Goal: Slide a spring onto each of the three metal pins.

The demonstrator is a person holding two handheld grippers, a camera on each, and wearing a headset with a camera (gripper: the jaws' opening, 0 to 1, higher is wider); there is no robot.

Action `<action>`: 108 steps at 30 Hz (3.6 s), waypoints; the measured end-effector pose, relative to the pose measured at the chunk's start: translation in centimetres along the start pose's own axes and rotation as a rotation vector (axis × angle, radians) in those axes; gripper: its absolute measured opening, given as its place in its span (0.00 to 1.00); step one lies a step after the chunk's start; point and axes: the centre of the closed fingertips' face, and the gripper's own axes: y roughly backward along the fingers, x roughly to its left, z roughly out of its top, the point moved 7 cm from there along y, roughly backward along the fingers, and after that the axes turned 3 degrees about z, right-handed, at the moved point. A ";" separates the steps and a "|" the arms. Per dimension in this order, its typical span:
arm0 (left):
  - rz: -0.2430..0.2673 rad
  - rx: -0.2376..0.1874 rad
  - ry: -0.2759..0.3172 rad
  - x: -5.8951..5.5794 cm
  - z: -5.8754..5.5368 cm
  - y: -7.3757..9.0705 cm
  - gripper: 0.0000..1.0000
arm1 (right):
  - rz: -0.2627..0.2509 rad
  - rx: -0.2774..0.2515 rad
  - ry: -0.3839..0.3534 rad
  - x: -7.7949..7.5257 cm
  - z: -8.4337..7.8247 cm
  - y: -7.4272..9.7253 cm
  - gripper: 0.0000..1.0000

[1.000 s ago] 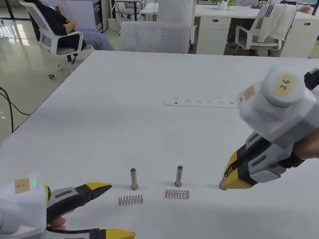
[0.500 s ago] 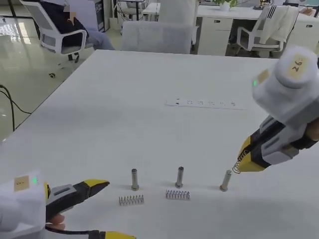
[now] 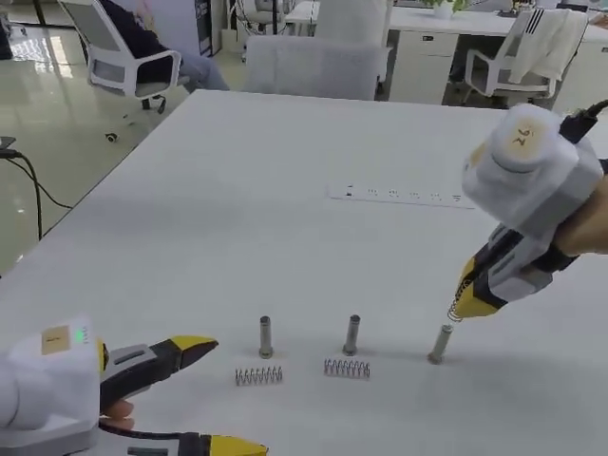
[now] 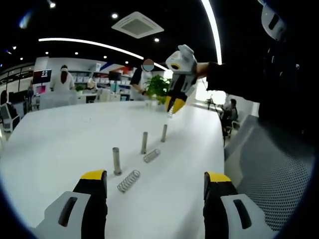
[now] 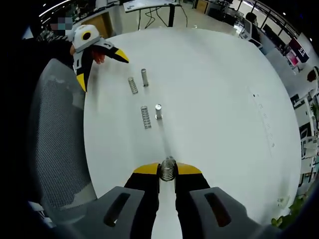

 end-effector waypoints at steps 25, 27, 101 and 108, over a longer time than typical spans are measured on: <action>0.002 0.003 -0.001 0.1 -0.2 0.0 0.74 | 0.036 0.054 -0.029 -1.2 -0.7 -2.3 0.08; 0.003 0.003 -0.002 0.1 -0.2 0.0 0.74 | 0.037 0.053 -0.030 -1.2 -0.7 -2.4 0.08; 0.000 0.014 -0.016 0.0 -0.1 0.1 0.72 | -0.015 -0.032 0.024 0.2 0.2 -5.2 0.20; 0.001 0.015 -0.019 -0.1 0.1 0.2 0.72 | 0.011 -0.048 0.052 1.2 1.4 -5.8 0.19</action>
